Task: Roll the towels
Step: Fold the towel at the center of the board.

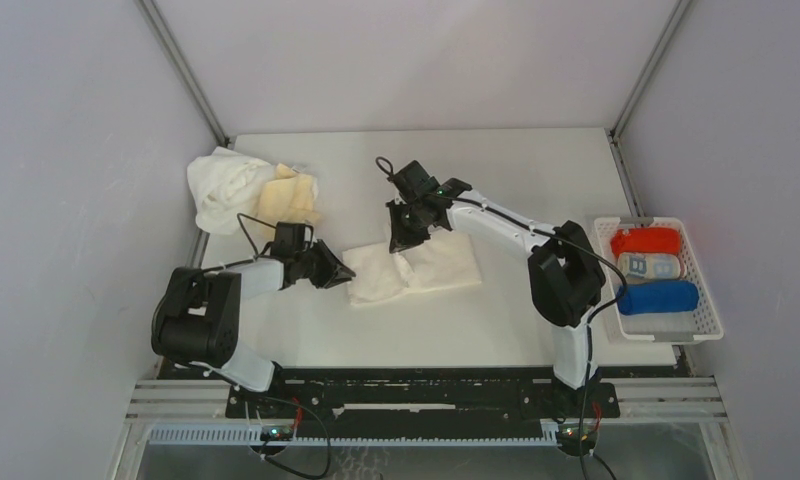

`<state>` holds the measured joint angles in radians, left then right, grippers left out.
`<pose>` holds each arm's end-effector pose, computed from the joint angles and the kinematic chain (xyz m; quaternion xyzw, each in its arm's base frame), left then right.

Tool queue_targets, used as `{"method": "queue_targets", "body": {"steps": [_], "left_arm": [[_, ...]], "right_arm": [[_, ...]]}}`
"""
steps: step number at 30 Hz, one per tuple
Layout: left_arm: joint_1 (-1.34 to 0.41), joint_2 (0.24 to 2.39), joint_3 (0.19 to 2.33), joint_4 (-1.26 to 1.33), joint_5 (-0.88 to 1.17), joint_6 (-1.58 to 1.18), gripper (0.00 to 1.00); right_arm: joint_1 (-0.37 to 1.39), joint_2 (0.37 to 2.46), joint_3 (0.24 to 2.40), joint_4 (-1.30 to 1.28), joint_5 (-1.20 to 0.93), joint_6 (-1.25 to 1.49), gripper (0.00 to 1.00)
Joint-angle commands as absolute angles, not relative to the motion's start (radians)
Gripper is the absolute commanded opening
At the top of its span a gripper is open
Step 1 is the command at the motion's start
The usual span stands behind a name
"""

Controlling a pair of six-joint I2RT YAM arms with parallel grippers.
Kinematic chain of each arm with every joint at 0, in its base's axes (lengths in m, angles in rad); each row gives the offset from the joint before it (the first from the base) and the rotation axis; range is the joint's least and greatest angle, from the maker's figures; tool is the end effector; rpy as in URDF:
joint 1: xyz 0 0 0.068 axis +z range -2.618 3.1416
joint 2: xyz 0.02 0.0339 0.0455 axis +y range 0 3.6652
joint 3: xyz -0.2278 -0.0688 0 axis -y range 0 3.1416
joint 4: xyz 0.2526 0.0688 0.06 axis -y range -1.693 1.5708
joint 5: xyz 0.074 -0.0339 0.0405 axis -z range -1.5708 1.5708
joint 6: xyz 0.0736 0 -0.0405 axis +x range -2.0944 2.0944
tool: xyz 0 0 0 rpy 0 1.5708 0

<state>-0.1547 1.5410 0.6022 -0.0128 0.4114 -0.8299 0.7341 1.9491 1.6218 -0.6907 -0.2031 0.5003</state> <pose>0.2849 -0.0742 0.0576 -0.2501 0.9004 -0.3124 0.1709 0.3162 0.3053 0.1765 -0.1391 0.9473 0.2367 0.1650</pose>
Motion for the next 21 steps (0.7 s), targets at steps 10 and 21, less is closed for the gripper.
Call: {"method": "queue_targets", "body": {"steps": [10, 21], "left_arm": [[-0.187, 1.542, 0.557, -0.101, 0.348, -0.825, 0.22], [-0.189, 1.542, 0.561, -0.106, 0.347, -0.828, 0.22]], "right_arm": [[0.777, 2.013, 1.73, -0.653, -0.117, 0.602, 0.03], [0.806, 2.045, 1.798, -0.689, -0.12, 0.585, 0.04]]}}
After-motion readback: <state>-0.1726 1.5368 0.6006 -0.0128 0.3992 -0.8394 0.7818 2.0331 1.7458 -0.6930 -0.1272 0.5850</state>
